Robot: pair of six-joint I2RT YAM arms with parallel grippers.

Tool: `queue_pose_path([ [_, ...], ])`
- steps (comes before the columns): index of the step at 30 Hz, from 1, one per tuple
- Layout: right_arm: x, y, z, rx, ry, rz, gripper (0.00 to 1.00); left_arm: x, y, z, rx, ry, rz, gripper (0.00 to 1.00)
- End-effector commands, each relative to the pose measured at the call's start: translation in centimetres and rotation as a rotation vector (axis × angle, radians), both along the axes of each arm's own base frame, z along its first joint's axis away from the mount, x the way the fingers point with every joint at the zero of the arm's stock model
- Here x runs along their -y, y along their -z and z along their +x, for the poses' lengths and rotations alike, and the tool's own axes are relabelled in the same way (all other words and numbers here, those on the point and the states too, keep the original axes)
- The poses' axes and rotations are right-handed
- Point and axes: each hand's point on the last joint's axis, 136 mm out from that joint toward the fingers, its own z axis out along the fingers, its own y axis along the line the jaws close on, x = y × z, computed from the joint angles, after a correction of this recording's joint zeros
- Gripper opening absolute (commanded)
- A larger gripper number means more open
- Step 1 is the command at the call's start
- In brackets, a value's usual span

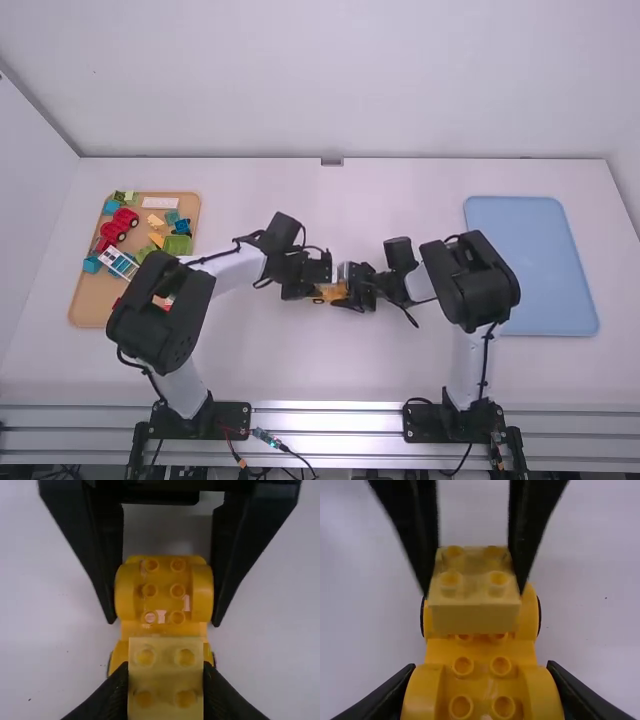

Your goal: Assemble lego blocks to make yellow taxi

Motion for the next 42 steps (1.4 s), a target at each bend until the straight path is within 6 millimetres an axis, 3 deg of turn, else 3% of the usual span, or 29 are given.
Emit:
queue_pose_path([
  [1, 2.3, 4.3, 0.0, -0.081, 0.115, -0.177, 0.52, 0.1, 1.5, -2.0, -0.060, 0.024, 0.015, 0.38],
  [2, 2.3, 4.3, 0.0, -0.084, 0.114, -0.178, 0.52, 0.0, 1.5, -1.9, -0.061, 0.022, 0.014, 0.48],
  [9, 2.5, 4.4, -0.4, -0.060, 0.103, -0.177, 0.52, 0.1, 1.4, -2.0, -0.059, 0.024, 0.014, 0.67],
  [12, 2.5, 4.4, -0.5, -0.045, 0.109, -0.170, 0.52, 0.1, 1.4, -1.9, -0.055, 0.024, 0.012, 0.99],
  [23, 2.7, 4.3, -0.9, -0.005, 0.114, -0.157, 0.58, -0.1, 0.3, 0.4, -0.038, -0.080, 0.026, 0.99],
  [25, 2.7, 4.3, -0.9, -0.007, 0.113, -0.158, 0.68, 0.2, -0.1, 1.2, -0.012, -0.097, 0.013, 0.99],
  [33, 2.6, 4.5, -0.6, -0.055, 0.109, -0.176, 0.79, 0.2, -1.0, 2.1, 0.022, -0.136, 0.005, 0.99],
  [36, 2.5, 4.4, -0.4, -0.070, 0.106, -0.178, 1.00, -0.2, -1.1, 2.3, 0.034, -0.148, 0.026, 0.99],
  [42, 2.4, 4.2, 0.0, -0.108, 0.154, -0.164, 0.99, -0.4, -1.6, 2.6, 0.062, -0.155, 0.038, 0.99],
])
